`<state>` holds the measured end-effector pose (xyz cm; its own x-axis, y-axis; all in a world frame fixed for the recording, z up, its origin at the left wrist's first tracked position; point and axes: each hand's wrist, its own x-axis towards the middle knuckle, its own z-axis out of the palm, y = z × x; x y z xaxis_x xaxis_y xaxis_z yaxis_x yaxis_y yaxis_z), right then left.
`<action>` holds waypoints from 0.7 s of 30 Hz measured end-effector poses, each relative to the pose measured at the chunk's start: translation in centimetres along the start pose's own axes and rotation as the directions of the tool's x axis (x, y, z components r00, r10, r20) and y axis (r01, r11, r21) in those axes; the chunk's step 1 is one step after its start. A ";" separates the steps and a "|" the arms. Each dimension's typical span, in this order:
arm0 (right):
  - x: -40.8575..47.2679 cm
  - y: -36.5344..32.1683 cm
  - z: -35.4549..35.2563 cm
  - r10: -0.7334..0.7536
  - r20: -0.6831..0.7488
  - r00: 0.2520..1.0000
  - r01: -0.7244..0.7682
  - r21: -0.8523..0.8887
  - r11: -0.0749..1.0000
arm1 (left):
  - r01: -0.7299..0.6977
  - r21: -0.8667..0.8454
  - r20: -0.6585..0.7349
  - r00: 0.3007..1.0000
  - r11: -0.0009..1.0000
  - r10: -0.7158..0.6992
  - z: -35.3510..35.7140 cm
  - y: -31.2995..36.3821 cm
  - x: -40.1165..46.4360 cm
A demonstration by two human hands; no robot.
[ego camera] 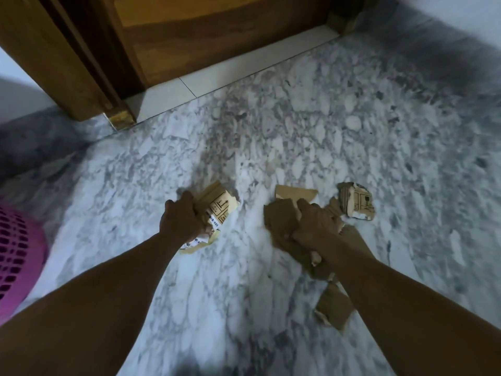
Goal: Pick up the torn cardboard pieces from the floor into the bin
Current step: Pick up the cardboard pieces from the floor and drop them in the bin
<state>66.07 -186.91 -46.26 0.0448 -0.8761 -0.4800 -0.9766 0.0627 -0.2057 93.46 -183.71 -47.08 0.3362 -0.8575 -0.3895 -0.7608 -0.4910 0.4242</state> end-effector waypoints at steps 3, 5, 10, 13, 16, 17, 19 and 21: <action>-0.1 0.6 -0.7 -0.027 -0.006 1.000 0.028 0.158 0.987 | -0.053 0.064 0.004 0.999 0.997 0.053 0.5 1.6 -0.2; -0.2 1.2 -1.8 0.008 0.023 1.000 -0.015 0.324 0.946 | -0.093 0.002 0.057 0.994 0.996 0.093 0.9 2.9 -0.6; -0.3 5.6 -5.6 0.024 0.153 0.988 -0.095 0.481 0.872 | -0.166 -0.196 0.169 0.965 0.966 0.200 2.3 7.1 -1.4; -0.8 9.6 -7.0 0.092 0.160 0.983 -0.166 0.544 0.822 | -0.203 -0.207 0.247 0.936 0.957 0.252 3.5 9.8 -1.3; -1.5 12.6 -6.9 0.183 0.193 0.964 -0.258 0.505 0.824 | -0.248 -0.223 0.304 0.901 0.943 0.309 4.9 12.2 -1.9; -1.8 13.3 -6.6 0.182 0.201 0.963 -0.260 0.501 0.825 | -0.270 -0.213 0.307 0.894 0.939 0.326 5.6 12.9 -2.2; -2.2 14.0 -5.3 0.155 0.181 0.971 -0.227 0.503 0.834 | -0.317 -0.161 0.290 0.890 0.935 0.352 7.0 13.8 -2.9; -2.6 13.8 -3.6 0.102 0.160 0.982 -0.165 0.452 0.877 | -0.326 -0.063 0.270 0.904 0.943 0.331 8.5 13.9 -3.5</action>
<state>51.67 -185.51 -44.75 -0.0220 -0.7773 -0.6287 -0.7687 0.4152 -0.4865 77.00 -186.24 -46.84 -0.0973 -0.8963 -0.4327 -0.7920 -0.1936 0.5790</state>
